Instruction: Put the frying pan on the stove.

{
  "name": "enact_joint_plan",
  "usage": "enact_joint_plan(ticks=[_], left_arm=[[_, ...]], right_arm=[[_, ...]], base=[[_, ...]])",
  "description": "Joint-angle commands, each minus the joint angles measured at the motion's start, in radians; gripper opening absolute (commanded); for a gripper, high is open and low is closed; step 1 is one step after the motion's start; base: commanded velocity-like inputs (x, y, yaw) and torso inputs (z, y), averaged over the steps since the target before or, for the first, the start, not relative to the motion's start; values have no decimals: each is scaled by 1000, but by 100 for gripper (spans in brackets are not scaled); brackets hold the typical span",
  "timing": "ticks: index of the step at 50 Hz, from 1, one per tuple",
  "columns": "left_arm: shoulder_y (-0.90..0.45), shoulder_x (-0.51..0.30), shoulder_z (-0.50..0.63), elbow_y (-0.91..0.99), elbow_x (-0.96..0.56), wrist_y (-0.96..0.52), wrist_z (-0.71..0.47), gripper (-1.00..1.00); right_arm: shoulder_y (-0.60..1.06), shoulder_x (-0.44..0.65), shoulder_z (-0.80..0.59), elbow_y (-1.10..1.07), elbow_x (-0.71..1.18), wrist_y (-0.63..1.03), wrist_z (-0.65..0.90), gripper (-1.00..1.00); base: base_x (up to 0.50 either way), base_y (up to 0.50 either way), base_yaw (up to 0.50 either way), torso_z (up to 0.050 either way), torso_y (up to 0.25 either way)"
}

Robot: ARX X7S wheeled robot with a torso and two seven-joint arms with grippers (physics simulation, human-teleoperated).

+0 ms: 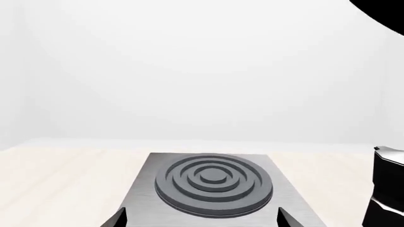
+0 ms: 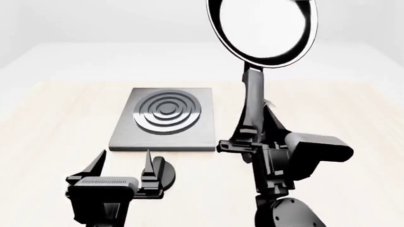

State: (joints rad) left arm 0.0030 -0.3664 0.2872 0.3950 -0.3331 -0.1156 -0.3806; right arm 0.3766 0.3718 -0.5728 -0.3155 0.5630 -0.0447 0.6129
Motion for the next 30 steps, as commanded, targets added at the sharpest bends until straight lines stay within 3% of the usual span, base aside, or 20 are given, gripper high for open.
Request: enact_joint_plan(ticks=[1,30], left_arm=[[-1,-3,0,0,-2,1,-4,100],[0,-9,8,8,-2,-2,-14,100]], right_arm=[[65,30,-43,-35,-67,38,-86,-100],[159,85,-76,21,70,137,-241,-100]], base=[[0,0,0,0,11],[0,0,0,1,2]])
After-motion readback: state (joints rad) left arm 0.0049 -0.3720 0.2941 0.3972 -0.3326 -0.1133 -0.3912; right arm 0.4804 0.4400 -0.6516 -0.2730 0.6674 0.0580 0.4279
